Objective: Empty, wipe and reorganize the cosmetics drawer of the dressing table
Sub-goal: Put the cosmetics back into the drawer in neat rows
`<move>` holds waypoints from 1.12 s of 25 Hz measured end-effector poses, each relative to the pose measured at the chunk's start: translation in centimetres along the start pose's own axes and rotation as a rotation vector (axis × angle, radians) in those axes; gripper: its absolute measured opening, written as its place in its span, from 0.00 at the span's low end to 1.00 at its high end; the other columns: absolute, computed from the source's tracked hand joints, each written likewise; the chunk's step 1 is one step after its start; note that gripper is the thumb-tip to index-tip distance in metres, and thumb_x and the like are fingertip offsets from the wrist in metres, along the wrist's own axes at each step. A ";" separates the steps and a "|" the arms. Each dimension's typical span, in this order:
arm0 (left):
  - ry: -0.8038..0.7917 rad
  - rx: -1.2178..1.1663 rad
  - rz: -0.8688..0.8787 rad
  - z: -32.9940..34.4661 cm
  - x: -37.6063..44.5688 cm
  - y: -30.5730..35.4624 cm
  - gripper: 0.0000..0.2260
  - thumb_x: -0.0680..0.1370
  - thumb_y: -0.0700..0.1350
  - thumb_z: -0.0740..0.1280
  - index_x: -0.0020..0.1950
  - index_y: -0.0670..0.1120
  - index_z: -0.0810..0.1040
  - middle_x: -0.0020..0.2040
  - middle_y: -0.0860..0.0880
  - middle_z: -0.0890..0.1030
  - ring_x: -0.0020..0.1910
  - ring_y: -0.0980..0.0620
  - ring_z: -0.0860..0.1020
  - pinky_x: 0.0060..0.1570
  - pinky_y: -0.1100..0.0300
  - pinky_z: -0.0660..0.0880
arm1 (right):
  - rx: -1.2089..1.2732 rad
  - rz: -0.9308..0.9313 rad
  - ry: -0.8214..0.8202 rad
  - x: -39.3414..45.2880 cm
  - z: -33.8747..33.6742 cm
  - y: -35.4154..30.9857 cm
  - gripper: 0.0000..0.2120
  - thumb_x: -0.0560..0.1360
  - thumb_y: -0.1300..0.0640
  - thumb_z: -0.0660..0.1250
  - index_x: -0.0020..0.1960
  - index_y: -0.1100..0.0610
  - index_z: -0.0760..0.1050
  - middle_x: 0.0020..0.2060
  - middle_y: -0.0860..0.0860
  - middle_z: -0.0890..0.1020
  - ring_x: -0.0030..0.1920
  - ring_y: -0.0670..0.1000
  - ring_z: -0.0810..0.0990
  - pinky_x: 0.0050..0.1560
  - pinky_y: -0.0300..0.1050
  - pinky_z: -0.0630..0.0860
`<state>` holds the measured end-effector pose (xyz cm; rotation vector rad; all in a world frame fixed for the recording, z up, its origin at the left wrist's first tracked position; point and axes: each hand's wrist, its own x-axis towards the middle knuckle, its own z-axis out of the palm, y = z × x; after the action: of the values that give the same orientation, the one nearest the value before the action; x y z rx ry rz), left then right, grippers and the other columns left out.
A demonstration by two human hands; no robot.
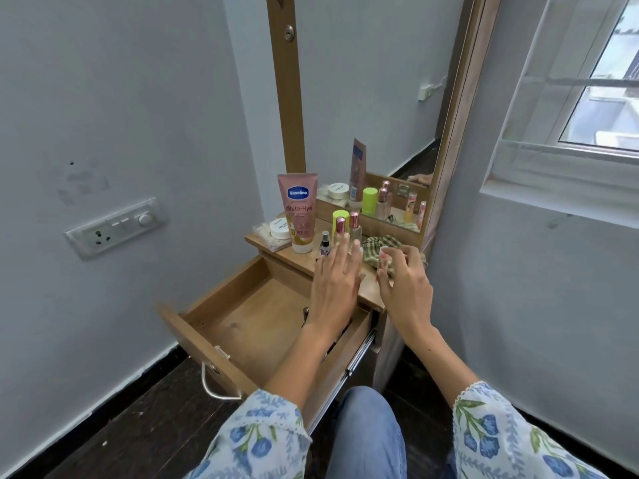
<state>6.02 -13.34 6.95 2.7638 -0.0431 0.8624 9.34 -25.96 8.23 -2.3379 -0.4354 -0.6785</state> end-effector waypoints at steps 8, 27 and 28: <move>0.125 -0.249 0.009 0.5 1.3 0.5 0.05 0.75 0.38 0.70 0.49 0.39 0.77 0.48 0.44 0.80 0.41 0.48 0.80 0.42 0.54 0.80 | 0.011 -0.007 -0.063 1.0 0.6 0.6 0.16 0.77 0.61 0.64 0.65 0.59 0.72 0.66 0.55 0.72 0.59 0.55 0.77 0.49 0.50 0.79; 0.087 -0.536 -0.410 -2.5 -8.9 -8.2 0.08 0.71 0.39 0.73 0.44 0.50 0.79 0.44 0.57 0.79 0.44 0.62 0.79 0.48 0.65 0.77 | 0.401 -0.123 -0.277 0.1 1.6 -3.5 0.07 0.71 0.69 0.70 0.48 0.60 0.78 0.45 0.51 0.80 0.43 0.44 0.80 0.47 0.31 0.77; 0.078 -0.540 -0.417 -2.3 -9.2 -8.2 0.09 0.71 0.38 0.73 0.43 0.51 0.78 0.44 0.57 0.79 0.44 0.62 0.79 0.48 0.65 0.77 | 0.472 -0.093 -0.342 -0.3 1.8 -4.1 0.08 0.70 0.69 0.71 0.45 0.58 0.78 0.43 0.50 0.81 0.43 0.42 0.80 0.45 0.30 0.77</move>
<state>-2.03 -5.23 1.78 2.1270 0.2649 0.7132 7.83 -21.76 8.95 -1.9847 -0.7698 -0.1801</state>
